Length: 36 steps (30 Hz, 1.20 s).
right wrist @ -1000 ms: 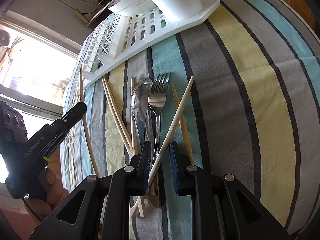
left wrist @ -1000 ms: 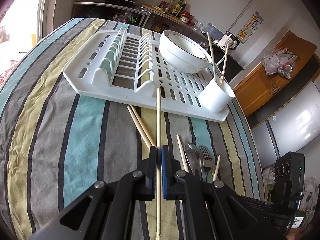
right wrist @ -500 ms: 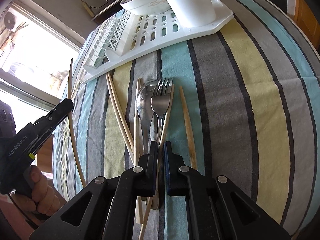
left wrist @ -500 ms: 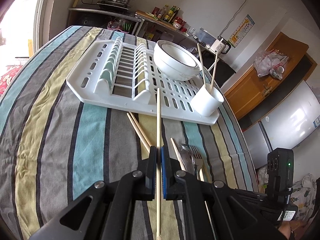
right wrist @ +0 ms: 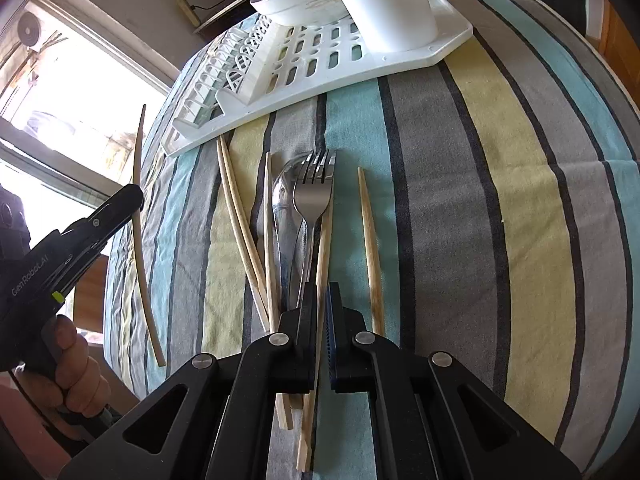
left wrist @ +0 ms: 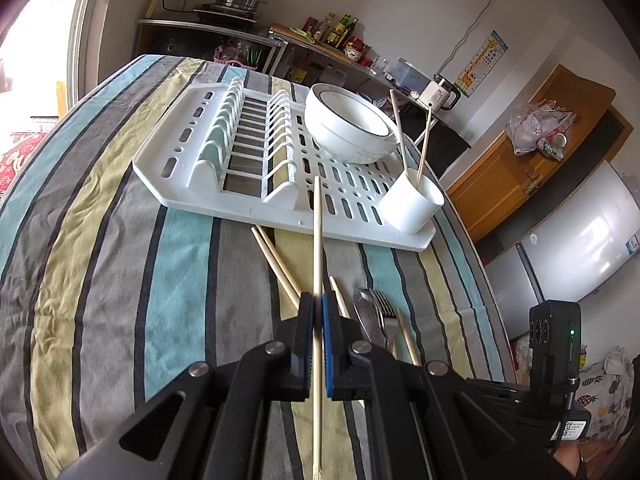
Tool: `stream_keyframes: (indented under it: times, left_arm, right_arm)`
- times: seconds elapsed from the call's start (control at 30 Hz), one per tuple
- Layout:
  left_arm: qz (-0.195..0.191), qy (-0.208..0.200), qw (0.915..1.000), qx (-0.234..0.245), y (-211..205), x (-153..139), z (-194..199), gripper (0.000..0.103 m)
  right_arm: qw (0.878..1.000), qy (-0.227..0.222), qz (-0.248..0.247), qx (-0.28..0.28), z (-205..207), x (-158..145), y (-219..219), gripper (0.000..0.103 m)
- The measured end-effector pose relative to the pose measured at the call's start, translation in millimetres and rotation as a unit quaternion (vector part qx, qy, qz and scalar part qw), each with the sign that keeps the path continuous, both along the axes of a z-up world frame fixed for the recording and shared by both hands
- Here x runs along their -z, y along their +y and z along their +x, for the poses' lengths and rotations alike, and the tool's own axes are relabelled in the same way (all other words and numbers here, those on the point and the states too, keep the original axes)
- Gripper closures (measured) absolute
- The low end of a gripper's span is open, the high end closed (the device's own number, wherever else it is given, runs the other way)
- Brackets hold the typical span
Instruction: Organize utensils
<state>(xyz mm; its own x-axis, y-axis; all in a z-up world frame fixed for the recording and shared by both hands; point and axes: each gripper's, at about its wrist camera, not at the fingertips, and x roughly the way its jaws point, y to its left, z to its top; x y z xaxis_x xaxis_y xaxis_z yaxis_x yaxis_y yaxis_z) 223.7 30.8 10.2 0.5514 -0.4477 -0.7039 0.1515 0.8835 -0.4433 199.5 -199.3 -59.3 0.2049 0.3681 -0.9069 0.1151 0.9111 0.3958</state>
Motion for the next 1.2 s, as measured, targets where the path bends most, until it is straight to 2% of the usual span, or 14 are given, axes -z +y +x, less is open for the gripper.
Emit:
stream_keyframes:
  times: [0.03,0.1,0.3,0.53,0.6,0.73,0.9,1.03,1.07,1.1,1.2]
  left_arm:
    - [0.000,0.000,1.0000,0.001,0.3,0.8,-0.2,0.098]
    - [0.002,0.000,1.0000,0.000,1.5,1.6,-0.3,0.098]
    - [-0.003,0.005,1.0000,-0.001,6.5,6.3,0.9,0.098]
    - [-0.009,0.006,0.9999,-0.001,9.8,9.3,-0.4,0.098]
    - [-0.009,0.007,0.9999,-0.001,9.8,9.1,-0.7,0.098]
    - [-0.007,0.008,0.9999,0.002,7.7,9.7,-1.9,0.098]
    - [-0.002,0.007,0.9999,0.007,1.6,9.2,-1.8,0.098]
    - [0.000,0.005,0.9999,0.012,-2.7,6.9,-1.6,0.098]
    - [0.000,0.004,0.9999,0.013,-3.9,6.2,-1.8,0.098]
    - [0.001,0.003,0.9999,0.014,-5.1,5.2,-2.1,0.098]
    - [0.002,0.001,0.9999,0.016,-7.5,2.4,-2.8,0.098]
  right_arm:
    - [1.000,-0.001,-0.002,-0.004,1.5,0.1,2.5,0.098]
    - [1.000,-0.001,-0.007,-0.011,4.2,-0.3,6.5,0.088]
    - [0.999,-0.004,-0.033,-0.015,11.0,-0.1,9.1,0.088]
    - [0.999,-0.015,-0.044,-0.010,1.9,-8.1,-10.5,0.090]
    - [0.997,-0.031,-0.066,-0.014,2.3,-13.2,-12.5,0.089]
    - [0.993,-0.034,-0.110,-0.026,5.5,-13.2,-14.5,0.089]
    - [0.988,-0.018,-0.138,-0.065,9.5,-5.1,-3.0,0.088]
    - [0.977,-0.027,-0.182,-0.110,9.0,-3.6,12.1,0.088]
    - [0.974,-0.029,-0.189,-0.119,8.2,-3.6,14.5,0.091]
    - [0.973,-0.030,-0.190,-0.124,7.3,-3.7,15.0,0.096]
    - [0.976,-0.032,-0.179,-0.123,6.4,-4.6,11.6,0.097]
